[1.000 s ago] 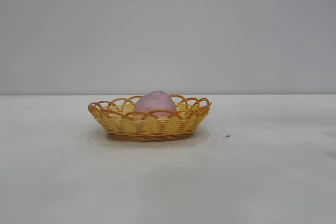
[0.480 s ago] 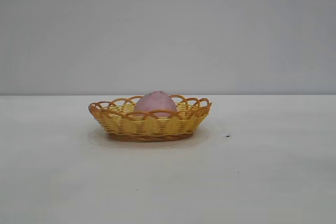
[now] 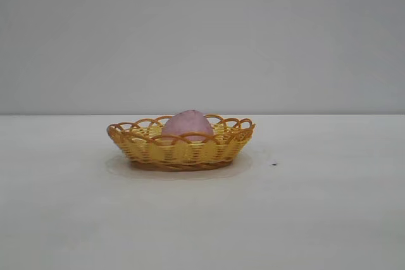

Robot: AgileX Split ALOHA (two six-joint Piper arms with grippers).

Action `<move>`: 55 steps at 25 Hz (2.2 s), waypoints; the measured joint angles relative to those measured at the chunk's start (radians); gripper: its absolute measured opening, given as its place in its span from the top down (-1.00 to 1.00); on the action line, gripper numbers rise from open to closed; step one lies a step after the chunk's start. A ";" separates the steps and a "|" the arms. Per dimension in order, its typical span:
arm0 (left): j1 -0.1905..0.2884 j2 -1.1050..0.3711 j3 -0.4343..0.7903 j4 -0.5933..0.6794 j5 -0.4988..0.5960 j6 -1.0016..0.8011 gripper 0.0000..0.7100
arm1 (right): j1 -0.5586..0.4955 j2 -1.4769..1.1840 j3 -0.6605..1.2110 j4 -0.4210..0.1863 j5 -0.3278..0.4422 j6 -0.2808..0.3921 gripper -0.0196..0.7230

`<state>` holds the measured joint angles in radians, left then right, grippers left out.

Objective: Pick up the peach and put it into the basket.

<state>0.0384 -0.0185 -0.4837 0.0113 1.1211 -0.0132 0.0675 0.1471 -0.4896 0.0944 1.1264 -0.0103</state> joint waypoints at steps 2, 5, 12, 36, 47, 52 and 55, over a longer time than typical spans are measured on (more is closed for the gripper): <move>0.000 0.000 0.000 0.000 0.000 0.000 -0.30 | 0.000 -0.070 0.000 0.000 0.001 -0.002 -0.14; 0.000 0.000 0.000 0.000 0.000 0.000 -0.30 | 0.000 -0.155 0.000 0.000 0.004 -0.004 -0.14; 0.000 0.000 0.000 0.000 0.000 0.000 -0.30 | 0.000 -0.163 0.000 0.000 0.011 -0.007 -0.14; 0.000 0.000 0.000 0.000 0.000 0.000 -0.30 | 0.032 -0.163 0.000 0.002 0.011 -0.008 0.29; 0.000 0.000 0.000 0.000 0.000 0.000 -0.30 | 0.032 -0.163 0.000 0.002 0.011 -0.008 0.29; 0.000 0.000 0.000 0.000 0.000 0.000 -0.30 | 0.032 -0.163 0.000 0.002 0.011 -0.008 0.29; 0.000 0.000 0.000 0.000 0.000 0.000 -0.30 | 0.032 -0.163 0.000 0.002 0.011 -0.008 0.29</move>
<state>0.0384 -0.0185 -0.4837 0.0110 1.1211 -0.0132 0.0997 -0.0155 -0.4896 0.0964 1.1374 -0.0185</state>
